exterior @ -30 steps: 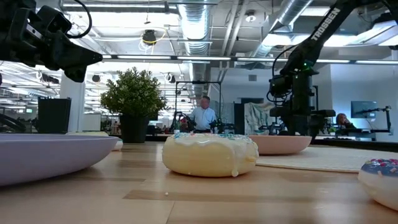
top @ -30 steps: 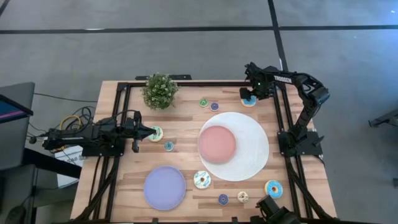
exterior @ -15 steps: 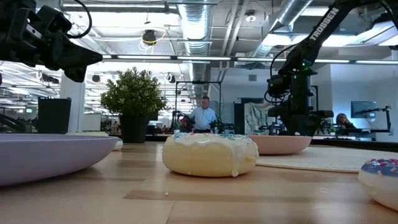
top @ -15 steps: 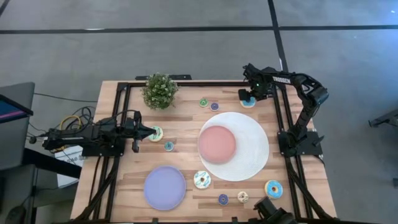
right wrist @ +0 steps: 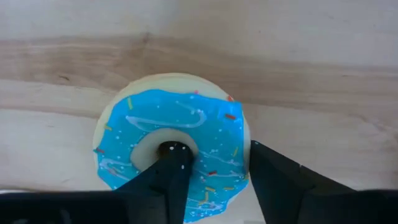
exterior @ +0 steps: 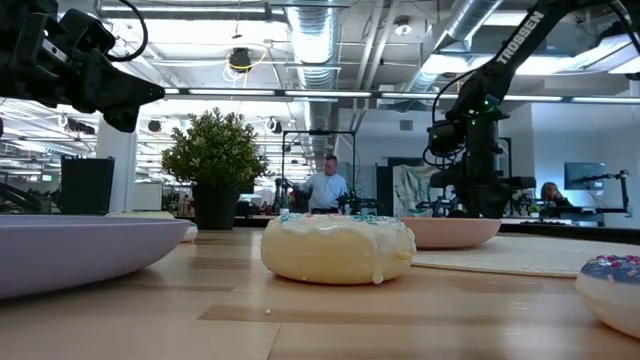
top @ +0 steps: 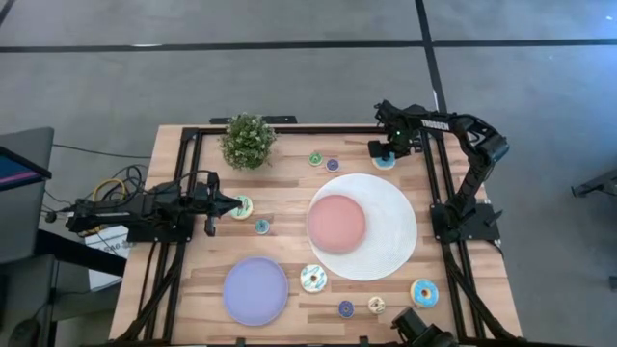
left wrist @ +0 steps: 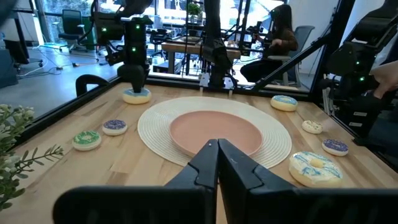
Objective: Pick & Place donuts
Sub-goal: Put the large blue donut on the light pink plate
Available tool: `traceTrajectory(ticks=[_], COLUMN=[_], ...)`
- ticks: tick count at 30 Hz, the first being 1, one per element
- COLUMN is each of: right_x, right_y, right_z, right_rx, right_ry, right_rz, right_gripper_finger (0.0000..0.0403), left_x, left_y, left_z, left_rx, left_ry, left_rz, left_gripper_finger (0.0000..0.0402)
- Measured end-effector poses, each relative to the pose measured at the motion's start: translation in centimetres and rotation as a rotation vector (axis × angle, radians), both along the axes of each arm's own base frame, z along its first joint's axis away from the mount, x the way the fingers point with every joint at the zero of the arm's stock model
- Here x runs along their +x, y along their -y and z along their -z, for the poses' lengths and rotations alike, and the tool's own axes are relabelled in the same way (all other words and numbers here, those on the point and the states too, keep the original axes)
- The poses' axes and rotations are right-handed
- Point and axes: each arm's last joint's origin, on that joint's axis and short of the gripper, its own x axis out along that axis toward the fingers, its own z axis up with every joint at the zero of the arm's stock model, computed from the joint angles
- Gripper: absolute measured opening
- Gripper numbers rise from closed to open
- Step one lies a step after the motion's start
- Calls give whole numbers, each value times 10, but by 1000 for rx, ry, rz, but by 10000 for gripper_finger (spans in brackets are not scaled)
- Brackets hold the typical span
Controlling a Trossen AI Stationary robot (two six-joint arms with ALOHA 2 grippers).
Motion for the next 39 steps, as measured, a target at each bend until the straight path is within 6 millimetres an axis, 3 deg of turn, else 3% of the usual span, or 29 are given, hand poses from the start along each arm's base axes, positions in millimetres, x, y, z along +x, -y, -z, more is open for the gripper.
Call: traceTrajectory(ticks=[8, 13, 17, 22, 28, 33, 39], right_x=[2, 2, 10, 38, 80, 98, 112], right_y=[-6, -13, -29, -73, -147, -202, -224], right_z=[-9, -30, -51, -76, -91, -84, -57], right_rx=[-11, -72, -80, -97, -119, -154, -130], right_ry=[8, 55, 163, 292, 391, 330, 221], right_rz=[-47, -70, -132, -315, -475, -523, -553], right_gripper_finger=[138, 140, 136, 131, 136, 136, 133], left_x=[0, 0, 0, 0, 0, 0, 0], left_y=[0, 0, 0, 0, 0, 0, 0], left_z=[0, 0, 0, 0, 0, 0, 0], left_rx=[0, 0, 0, 0, 0, 0, 0], left_ry=[0, 0, 0, 0, 0, 0, 0], left_rz=[0, 0, 0, 0, 0, 0, 0], left_gripper_finger=[0, 0, 0, 0, 0, 0, 0])
